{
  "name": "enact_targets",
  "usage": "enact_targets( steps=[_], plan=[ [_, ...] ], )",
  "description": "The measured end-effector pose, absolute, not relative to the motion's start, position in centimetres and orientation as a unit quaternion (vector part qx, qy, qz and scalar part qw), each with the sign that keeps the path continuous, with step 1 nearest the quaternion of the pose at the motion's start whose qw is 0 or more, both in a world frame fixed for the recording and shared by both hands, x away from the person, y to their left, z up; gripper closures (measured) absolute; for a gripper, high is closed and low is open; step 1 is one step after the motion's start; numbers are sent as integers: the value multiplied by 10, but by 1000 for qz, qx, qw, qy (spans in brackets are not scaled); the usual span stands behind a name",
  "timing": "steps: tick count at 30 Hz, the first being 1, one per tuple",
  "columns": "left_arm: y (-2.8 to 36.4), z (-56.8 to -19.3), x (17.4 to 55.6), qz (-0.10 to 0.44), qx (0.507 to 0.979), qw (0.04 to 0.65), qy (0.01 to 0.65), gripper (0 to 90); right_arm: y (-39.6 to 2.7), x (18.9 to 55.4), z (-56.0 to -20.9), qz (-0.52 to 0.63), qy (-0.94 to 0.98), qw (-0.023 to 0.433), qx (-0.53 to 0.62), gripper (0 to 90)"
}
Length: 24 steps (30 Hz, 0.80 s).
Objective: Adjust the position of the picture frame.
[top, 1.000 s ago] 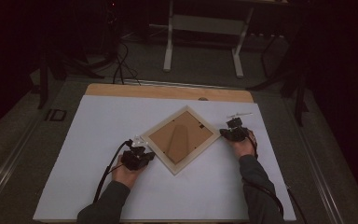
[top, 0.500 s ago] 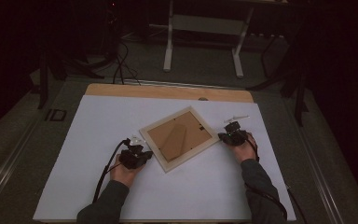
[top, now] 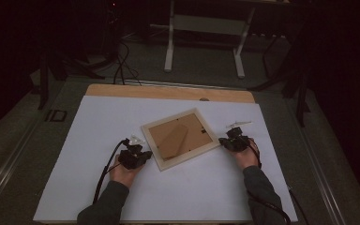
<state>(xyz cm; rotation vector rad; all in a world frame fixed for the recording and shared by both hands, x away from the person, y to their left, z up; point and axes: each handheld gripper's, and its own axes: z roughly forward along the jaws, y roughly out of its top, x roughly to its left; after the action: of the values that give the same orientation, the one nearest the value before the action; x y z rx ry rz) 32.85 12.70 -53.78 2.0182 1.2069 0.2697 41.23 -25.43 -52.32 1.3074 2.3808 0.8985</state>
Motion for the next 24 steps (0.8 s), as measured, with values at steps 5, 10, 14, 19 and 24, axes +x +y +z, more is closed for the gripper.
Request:
enact_targets(
  steps=[5,10,14,19,24],
  plan=[
    [128,-538,329,103,789,379,473,899,-255,404,-524,316,820,136,458,900],
    [130,-538,331,101,787,379,476,899,-256,399,-524,319,817,134,460,900],
    [131,-538,331,103,787,379,475,899,-257,392,-526,326,815,132,461,900],
    [132,-538,331,105,788,376,476,899,-257,386,-527,333,812,132,461,900],
    [135,-537,332,107,786,374,480,899,-256,377,-528,339,812,130,457,900]
  ],
)
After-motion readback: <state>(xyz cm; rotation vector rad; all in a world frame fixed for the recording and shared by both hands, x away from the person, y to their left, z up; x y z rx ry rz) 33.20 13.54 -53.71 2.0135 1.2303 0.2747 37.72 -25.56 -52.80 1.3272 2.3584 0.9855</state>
